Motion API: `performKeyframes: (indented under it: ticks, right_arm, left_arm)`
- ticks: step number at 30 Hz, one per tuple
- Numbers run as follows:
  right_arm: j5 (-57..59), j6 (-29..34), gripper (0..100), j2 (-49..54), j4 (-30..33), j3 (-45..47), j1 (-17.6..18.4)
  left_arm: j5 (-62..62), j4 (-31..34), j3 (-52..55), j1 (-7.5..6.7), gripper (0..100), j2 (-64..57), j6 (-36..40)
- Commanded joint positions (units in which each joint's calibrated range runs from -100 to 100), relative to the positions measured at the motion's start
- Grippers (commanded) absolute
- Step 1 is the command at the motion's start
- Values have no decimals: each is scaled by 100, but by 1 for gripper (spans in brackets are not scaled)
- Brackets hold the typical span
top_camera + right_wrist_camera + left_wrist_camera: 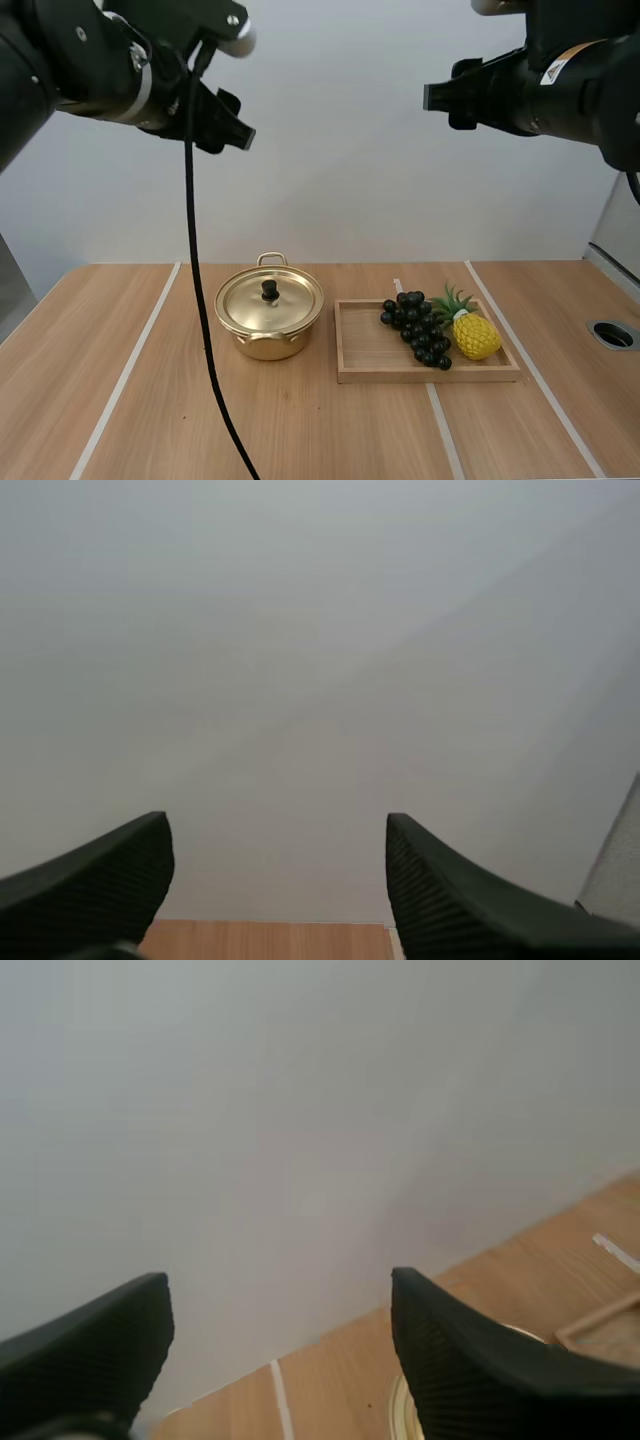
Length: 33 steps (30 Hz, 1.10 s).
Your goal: Open the pot, put the grape inside, and close it
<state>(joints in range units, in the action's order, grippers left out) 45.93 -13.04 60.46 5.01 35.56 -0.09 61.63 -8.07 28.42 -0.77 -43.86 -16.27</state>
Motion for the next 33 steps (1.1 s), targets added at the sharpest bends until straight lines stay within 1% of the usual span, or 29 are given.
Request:
performKeyframes:
  ticks: [1,5,14,16,20,24,28,32,33]
  right_arm:
    - [246,-216,100,46,26,-53,1]
    - [438,-328,100,46,26,-53,1]
    - [207,-340,100,46,26,-53,1]
    - [279,-349,100,31,26,-53,1]
    - [552,-749,100,-51,14,-53,1]
    - [766,-955,100,-139,-221,-53,1]
    - [1055,-1226,100,-163,-501,-53,1]
    - [1188,-1288,100,-163,-532,-53,1]
    - [1226,-1300,100,-163,-540,-53,1]
  left_arm:
    - [561,-375,-34,2,100,437,-482]
    - [1168,-390,-34,2,100,1062,-860]
    - [1534,-390,-34,-15,100,2123,-1639]
    - [1609,-376,-34,-59,100,2296,-1704]
    - [1868,-330,-98,-219,100,2692,-1704]
    - [2188,-267,-434,-361,100,3110,-1704]
    - [2810,-207,-965,-374,100,3571,-1704]
    - [3818,-194,-1540,-374,100,4113,-1762]
    - [3837,-178,-1662,-374,100,4216,-1778]
